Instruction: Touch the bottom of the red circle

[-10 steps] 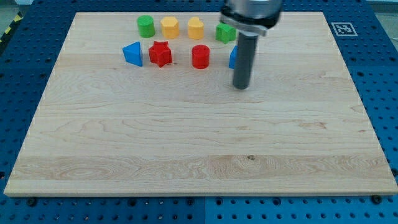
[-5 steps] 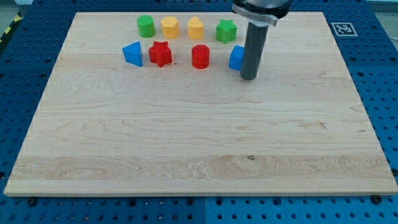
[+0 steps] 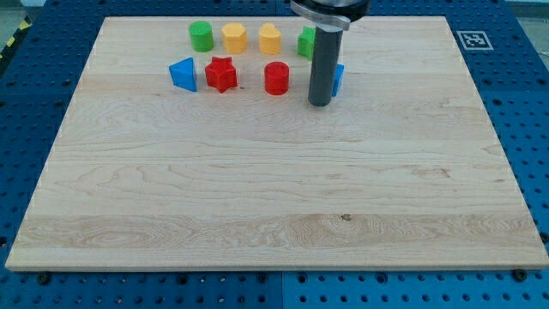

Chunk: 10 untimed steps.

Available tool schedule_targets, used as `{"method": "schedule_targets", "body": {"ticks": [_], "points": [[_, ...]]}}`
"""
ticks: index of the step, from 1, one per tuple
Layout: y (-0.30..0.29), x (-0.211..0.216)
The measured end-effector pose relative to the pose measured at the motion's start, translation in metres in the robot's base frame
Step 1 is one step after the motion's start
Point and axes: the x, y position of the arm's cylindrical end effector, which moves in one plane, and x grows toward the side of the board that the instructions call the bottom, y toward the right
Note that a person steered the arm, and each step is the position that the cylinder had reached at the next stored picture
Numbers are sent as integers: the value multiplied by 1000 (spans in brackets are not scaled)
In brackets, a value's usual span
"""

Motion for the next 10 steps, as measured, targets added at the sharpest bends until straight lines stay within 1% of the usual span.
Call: {"method": "schedule_targets", "body": {"ticks": [2,6,8,9,10], "points": [[-41,0],[-64,-7],[-64,-7],[-61,36],[-57,94]]}}
